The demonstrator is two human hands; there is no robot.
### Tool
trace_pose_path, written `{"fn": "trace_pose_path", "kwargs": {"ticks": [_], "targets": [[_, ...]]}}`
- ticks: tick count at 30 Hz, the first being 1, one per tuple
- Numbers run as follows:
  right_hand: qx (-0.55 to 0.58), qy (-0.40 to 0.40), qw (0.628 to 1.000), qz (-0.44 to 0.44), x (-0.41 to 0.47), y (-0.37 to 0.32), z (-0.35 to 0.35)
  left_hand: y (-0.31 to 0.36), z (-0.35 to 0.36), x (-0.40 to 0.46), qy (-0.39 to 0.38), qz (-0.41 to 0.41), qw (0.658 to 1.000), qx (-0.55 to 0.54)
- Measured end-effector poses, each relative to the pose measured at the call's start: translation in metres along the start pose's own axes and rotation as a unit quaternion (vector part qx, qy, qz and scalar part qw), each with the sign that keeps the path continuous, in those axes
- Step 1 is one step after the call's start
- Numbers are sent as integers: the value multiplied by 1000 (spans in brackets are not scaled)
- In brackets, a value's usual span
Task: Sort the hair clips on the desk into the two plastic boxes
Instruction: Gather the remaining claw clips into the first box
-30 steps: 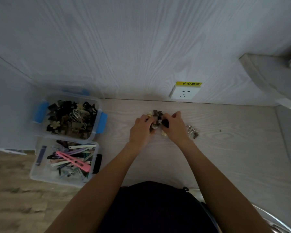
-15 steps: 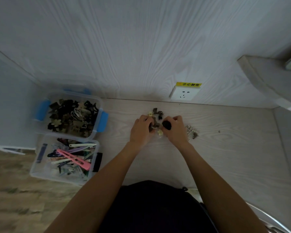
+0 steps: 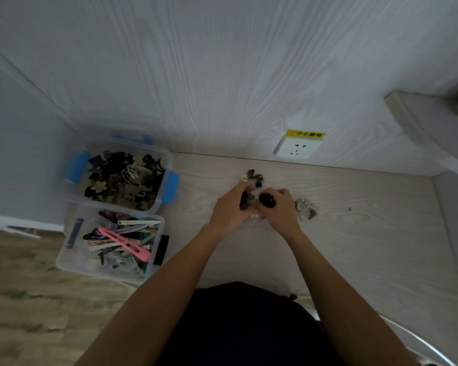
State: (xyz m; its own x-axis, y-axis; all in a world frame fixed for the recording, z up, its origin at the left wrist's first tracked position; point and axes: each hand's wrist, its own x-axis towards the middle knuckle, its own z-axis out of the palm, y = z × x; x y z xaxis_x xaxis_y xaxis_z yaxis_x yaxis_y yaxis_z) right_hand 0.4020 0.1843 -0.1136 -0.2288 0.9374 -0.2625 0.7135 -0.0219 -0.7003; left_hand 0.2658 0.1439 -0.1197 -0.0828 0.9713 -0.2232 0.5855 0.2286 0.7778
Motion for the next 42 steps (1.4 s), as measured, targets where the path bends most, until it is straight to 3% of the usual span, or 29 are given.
{"fn": "trace_pose_path", "kwargs": {"ticks": [7,10,13,18,23,26,30,35,40,42], "targets": [[127,10,991,-32,-6,-56,-16,14,-57,-26,95,69,993,-12],[244,-48,966,-69,-6,-116,-7,13,-111,-44,166,66,984,-24],[268,-109,952,-101,1,-165,19,1,-155,-59,227,21,972,-58],[194,-165,955,-153,13,-211,67,-47,-208,-73,294,-84,951,-53],[-1,-133,965,-227,35,-231,103,-85,-239,-71,269,-133,951,81],[-59,-117,956,-262,43,-244,117,-94,-242,-82,252,-147,948,131],[-25,-148,952,-267,39,-258,124,-104,-233,-99,260,-133,945,149],[-63,-159,941,-293,19,-237,113,-103,-227,-100,287,-83,941,159],[-155,-229,900,-338,-3,-208,102,-97,-214,-93,283,-55,942,173],[-143,-233,891,-362,-8,-200,97,-88,-204,-88,275,-53,945,168]]}}
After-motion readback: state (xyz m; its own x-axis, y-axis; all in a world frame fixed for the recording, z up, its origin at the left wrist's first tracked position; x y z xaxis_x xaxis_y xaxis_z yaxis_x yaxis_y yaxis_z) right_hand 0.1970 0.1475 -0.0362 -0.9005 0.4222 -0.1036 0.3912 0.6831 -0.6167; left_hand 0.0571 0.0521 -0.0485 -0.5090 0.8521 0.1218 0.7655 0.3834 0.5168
